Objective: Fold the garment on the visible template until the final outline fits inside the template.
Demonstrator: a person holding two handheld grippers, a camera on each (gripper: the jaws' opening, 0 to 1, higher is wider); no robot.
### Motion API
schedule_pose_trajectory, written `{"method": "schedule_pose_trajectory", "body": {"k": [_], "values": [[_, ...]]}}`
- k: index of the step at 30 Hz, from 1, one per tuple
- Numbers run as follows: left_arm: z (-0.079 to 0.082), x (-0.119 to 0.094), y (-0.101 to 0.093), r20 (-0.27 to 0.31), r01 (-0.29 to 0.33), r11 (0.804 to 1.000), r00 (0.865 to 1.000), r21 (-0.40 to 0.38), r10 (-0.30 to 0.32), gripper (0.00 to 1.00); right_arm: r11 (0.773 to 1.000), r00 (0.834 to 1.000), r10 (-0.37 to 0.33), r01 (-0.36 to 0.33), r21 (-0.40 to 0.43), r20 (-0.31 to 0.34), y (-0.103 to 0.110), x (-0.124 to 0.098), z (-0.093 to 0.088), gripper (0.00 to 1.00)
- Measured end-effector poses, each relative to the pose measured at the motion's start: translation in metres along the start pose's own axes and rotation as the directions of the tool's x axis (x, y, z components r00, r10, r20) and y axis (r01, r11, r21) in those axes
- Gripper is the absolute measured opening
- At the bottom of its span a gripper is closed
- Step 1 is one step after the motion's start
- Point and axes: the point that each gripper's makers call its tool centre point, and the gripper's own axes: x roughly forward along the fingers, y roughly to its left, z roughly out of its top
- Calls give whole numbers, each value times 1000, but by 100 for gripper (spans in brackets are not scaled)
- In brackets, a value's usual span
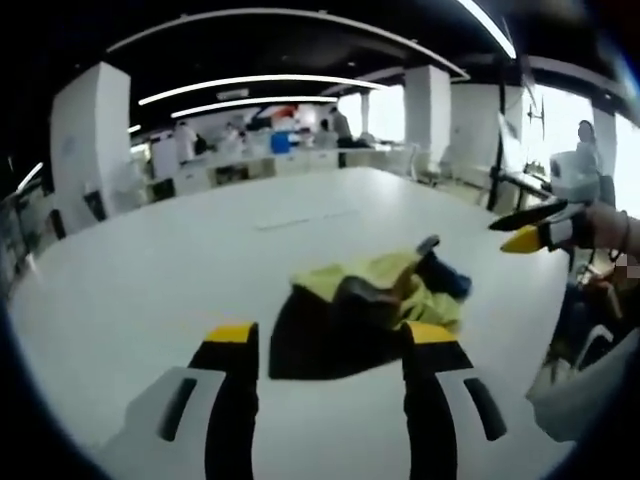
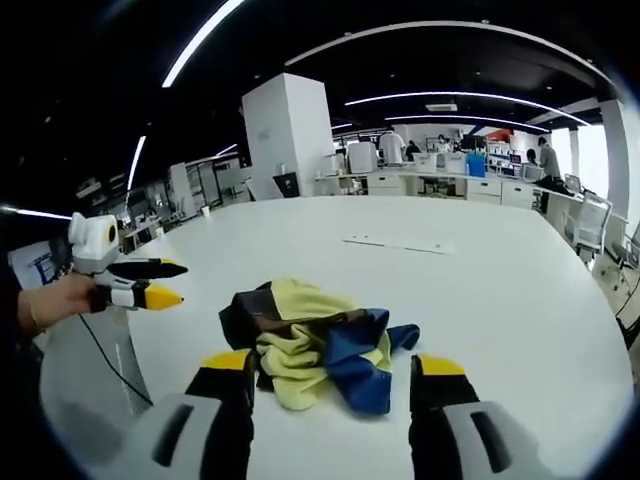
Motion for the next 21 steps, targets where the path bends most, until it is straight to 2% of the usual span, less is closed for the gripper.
{"method": "schedule_pose_trajectory", "body": {"k": [3,10,14,21], "values": [[-6,9,2,-26,4,1000,1000,8,-4,52,1000,1000,7,-7,3,-5,0,7,-1,56],[-15,25,2,-40,29,1000,999,2,-29,45,1000,1000,10,-10,24,-6,-7,27,-1,48],[-20,36,2,-46,37,999,998,40,-35,43,998,1000,19,-18,58,-11,-11,39,-5,43],[-33,50,5,-67,45,998,997,34,-43,37,997,999,-7,10,77,-35,-26,53,-12,35]]}}
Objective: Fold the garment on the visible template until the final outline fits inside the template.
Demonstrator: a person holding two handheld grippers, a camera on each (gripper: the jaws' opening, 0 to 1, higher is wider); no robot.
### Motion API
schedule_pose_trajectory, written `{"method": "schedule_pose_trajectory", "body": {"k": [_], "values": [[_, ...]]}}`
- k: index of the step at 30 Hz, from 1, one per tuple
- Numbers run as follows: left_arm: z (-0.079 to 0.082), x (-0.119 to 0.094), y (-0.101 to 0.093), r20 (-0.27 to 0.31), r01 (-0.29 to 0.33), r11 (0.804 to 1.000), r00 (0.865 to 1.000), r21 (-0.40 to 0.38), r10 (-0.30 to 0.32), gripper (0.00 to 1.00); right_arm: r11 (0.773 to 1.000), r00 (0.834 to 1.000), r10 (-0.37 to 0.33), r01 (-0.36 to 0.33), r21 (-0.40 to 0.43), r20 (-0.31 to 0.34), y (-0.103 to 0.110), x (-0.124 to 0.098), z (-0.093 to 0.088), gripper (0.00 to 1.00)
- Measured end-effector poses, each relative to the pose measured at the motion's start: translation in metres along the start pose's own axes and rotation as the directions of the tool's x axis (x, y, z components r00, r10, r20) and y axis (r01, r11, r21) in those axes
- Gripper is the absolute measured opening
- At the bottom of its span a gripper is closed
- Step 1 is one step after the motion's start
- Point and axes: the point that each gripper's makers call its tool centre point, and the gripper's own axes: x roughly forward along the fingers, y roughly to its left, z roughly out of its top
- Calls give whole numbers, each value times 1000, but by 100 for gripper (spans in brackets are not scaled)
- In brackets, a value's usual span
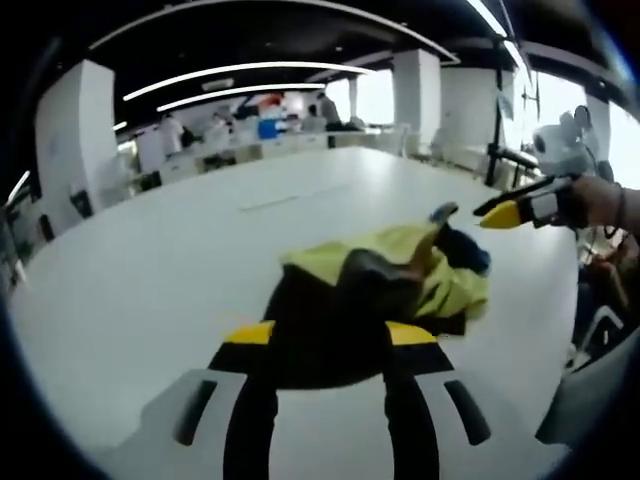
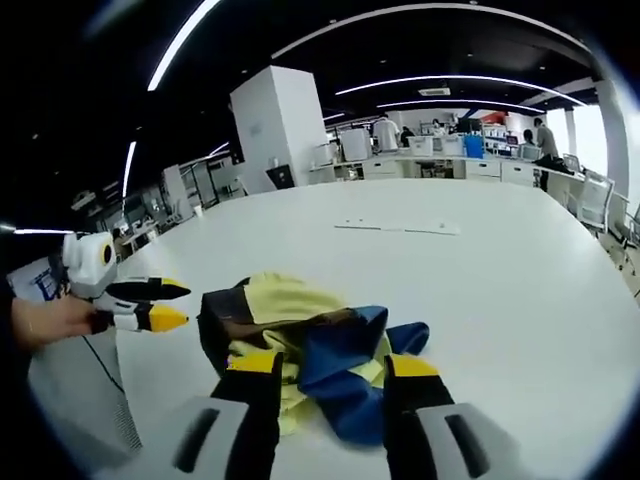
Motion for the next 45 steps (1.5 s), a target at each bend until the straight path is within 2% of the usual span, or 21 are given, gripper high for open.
{"method": "schedule_pose_trajectory", "body": {"k": [7,20,25,33,36,39,45], "values": [[-10,12,2,-19,-5,1000,1000,-2,5,26,999,1000,-29,29,39,-13,-17,16,-6,29],[-21,29,3,-37,4,998,999,-56,-7,14,998,1000,-25,26,65,-13,-22,38,-11,13],[-26,31,4,-56,-2,997,998,-73,-2,2,996,999,-26,28,86,-19,-25,41,-14,4],[-28,32,7,-57,-7,997,998,-71,3,0,995,999,-30,31,90,-14,-27,43,-14,0],[-25,29,8,-43,-10,998,999,-65,7,0,996,999,-33,33,87,-4,-26,41,-11,0],[-19,25,5,-24,22,997,999,-76,-24,0,997,999,-35,33,69,19,-25,35,-5,0],[7,14,13,34,2,997,999,-74,1,0,998,997,-32,27,61,72,-24,23,12,0]]}}
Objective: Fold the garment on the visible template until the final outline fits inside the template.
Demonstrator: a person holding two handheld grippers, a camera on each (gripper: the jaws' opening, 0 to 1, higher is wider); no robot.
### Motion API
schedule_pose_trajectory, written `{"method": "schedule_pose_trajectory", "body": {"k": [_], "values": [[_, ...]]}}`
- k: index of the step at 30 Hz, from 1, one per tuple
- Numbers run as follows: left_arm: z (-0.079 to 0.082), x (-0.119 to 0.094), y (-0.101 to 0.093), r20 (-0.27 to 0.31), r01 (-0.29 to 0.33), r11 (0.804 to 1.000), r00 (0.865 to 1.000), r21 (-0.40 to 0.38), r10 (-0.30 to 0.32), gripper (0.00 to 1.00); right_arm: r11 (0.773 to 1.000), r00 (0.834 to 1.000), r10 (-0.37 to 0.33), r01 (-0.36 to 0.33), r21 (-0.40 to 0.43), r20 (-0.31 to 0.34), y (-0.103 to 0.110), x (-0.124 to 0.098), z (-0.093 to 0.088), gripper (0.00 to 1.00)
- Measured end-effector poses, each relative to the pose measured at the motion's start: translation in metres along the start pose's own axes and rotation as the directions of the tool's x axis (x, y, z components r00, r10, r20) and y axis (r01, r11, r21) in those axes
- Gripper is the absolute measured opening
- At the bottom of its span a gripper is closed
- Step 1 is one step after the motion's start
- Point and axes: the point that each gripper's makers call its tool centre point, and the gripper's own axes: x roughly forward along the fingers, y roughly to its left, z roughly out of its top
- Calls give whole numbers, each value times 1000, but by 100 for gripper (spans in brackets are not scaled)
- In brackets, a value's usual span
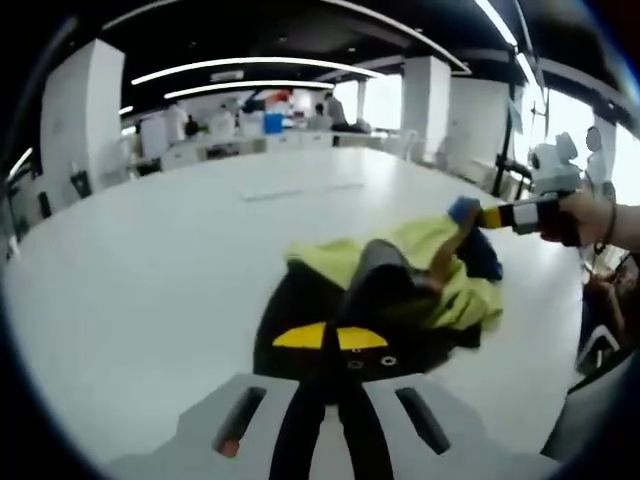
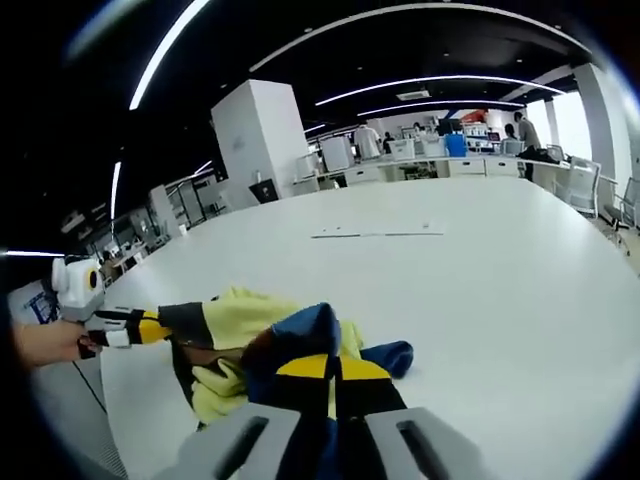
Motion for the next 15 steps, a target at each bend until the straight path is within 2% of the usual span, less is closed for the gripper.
{"method": "schedule_pose_trajectory", "body": {"k": [11,15], "values": [[43,-16,11,86,-5,1000,996,22,3,0,998,998,1,2,-57,60,5,-17,29,0],[57,-22,19,110,-26,999,994,36,22,0,996,997,-4,10,-86,74,4,-23,39,0]]}}
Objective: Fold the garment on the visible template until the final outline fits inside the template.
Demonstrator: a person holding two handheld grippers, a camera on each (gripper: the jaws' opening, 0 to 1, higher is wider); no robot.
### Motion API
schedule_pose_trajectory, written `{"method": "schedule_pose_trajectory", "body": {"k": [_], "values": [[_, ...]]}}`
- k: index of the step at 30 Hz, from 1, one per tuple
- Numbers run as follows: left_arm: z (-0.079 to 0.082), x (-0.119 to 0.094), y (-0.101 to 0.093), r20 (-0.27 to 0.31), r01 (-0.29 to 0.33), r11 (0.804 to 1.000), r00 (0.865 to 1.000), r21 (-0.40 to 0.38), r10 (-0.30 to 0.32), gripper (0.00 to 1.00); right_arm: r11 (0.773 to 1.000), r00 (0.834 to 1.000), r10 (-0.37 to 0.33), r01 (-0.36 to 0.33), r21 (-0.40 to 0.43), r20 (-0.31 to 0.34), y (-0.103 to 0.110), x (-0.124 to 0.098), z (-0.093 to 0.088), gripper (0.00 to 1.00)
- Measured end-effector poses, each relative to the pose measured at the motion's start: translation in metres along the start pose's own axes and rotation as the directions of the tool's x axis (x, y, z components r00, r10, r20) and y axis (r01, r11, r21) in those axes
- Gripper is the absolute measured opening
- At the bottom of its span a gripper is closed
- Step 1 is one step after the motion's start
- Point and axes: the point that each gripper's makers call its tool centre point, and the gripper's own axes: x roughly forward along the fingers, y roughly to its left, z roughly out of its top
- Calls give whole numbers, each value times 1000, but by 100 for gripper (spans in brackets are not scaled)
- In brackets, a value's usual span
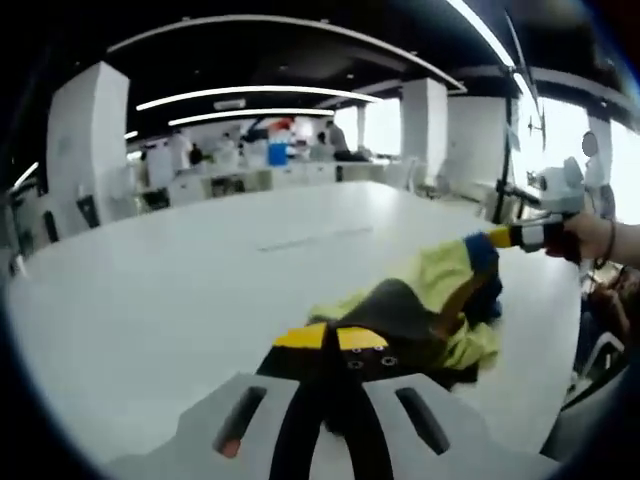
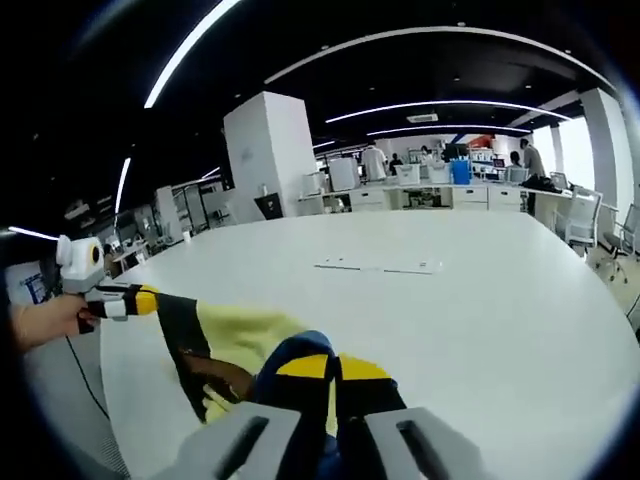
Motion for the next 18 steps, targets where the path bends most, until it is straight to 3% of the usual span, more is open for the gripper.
{"method": "schedule_pose_trajectory", "body": {"k": [4,6,10,18], "values": [[14,-3,8,24,-9,1000,1000,-2,9,0,1000,1000,1,-1,-11,22,0,-4,13,0],[18,0,12,6,-16,999,1000,-32,16,0,1000,1000,11,-11,-15,19,1,-5,20,0],[33,6,18,16,-23,1000,1000,-12,23,0,999,1000,16,-15,-49,22,2,-5,33,0],[57,24,31,18,-5,1000,1000,-10,6,0,996,1000,1,0,-89,20,-13,4,54,0]]}}
